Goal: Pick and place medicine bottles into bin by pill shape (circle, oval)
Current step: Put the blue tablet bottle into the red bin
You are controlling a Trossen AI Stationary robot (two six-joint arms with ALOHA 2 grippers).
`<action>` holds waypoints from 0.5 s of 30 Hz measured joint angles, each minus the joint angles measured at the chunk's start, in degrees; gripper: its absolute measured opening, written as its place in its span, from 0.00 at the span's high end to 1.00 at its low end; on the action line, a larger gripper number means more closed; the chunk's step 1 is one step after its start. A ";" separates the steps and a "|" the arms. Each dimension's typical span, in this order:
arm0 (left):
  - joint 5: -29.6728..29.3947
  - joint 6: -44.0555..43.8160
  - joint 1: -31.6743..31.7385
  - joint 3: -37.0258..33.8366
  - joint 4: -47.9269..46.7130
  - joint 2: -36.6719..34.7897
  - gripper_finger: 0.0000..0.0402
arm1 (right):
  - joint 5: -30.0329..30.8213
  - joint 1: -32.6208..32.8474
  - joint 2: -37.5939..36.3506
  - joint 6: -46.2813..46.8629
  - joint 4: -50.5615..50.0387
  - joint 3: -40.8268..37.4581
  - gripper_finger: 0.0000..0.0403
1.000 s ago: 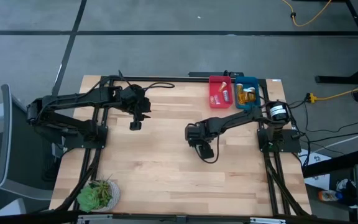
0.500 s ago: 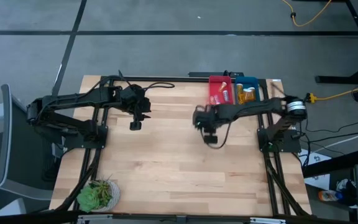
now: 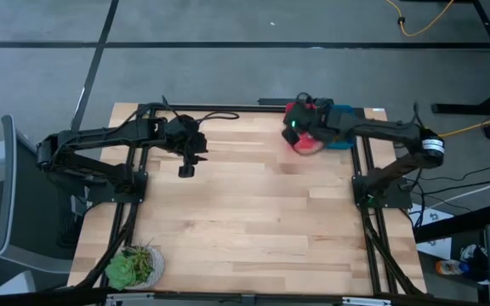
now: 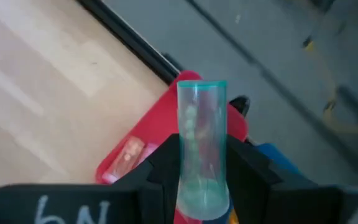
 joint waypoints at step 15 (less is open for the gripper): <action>0.00 0.00 0.00 0.00 2.10 0.00 0.69 | -16.33 -17.29 8.56 2.89 5.62 0.00 0.72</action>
